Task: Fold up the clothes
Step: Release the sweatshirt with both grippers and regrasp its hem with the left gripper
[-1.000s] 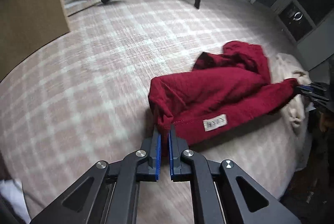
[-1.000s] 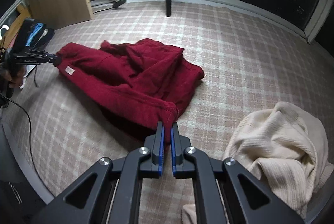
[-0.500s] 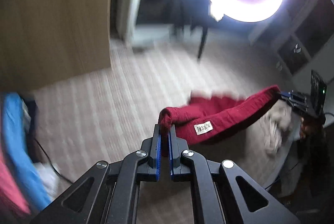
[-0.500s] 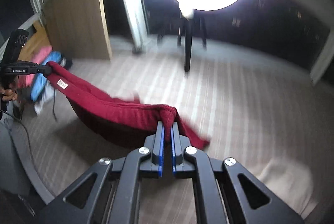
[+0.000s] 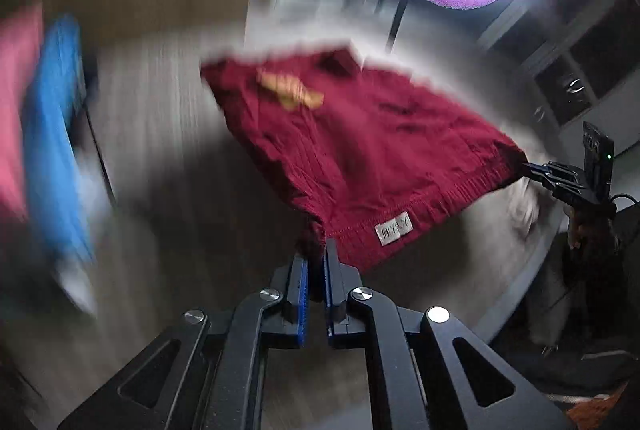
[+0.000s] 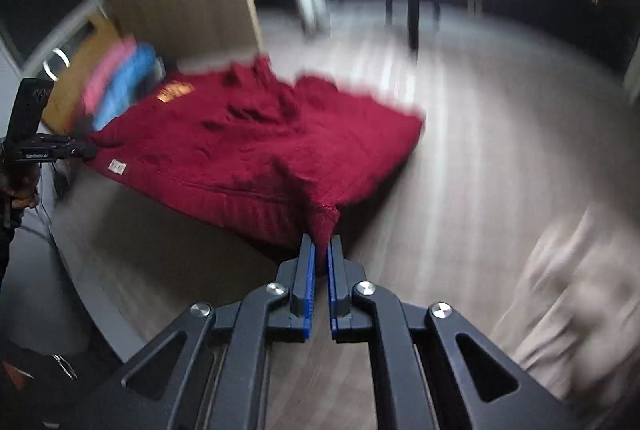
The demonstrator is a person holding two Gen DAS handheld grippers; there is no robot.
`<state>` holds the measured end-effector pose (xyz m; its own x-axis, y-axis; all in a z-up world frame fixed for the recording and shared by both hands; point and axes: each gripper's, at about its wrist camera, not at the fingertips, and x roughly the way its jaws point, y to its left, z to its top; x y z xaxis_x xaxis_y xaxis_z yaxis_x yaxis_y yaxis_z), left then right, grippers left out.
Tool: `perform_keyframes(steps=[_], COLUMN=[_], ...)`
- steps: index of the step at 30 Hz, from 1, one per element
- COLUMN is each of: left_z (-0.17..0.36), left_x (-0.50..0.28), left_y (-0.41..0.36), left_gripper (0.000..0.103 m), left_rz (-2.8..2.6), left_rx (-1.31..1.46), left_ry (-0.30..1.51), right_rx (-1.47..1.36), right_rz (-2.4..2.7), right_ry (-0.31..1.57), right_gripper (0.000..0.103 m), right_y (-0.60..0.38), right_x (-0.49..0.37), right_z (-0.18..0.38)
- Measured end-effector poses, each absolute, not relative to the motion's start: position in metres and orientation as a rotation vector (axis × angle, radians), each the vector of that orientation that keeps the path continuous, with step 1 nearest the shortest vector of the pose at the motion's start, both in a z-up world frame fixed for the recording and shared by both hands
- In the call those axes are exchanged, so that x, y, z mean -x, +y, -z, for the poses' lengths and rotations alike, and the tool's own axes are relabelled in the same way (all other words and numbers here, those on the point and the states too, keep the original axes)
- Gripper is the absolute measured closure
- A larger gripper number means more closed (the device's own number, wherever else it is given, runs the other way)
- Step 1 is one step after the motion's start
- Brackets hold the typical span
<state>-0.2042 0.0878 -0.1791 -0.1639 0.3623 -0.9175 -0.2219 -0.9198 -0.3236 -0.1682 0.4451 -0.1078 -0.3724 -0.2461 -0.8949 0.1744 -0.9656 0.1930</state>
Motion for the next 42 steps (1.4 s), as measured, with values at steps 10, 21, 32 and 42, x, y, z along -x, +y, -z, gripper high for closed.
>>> perform_keyframes(steps=[10,21,32,42], left_z=[0.176,0.177,0.219,0.21], left_x=[0.152,0.173,0.19,0.197], left_y=[0.084,0.328,0.442,0.422], left_gripper=[0.096,0.09,0.082,0.1], left_rz=[-2.259,-2.03,-2.166,-2.138], left_rx=[1.643,1.338,1.454,1.449], left_ry=[-0.112,-0.003,0.32,0.122], right_rx=[-1.638,-1.507,-1.504,-1.432], right_rz=[2.477,2.538,2.328,2.315], right_ry=[-0.266,-0.24,-0.28,-0.341], right_gripper=[0.08,0.08,0.068,0.1], right_y=[0.477,0.54,0.545,0.556], right_x=[0.121,0.269,0.321,0.338], right_z=[0.106,0.125,0.167,0.176])
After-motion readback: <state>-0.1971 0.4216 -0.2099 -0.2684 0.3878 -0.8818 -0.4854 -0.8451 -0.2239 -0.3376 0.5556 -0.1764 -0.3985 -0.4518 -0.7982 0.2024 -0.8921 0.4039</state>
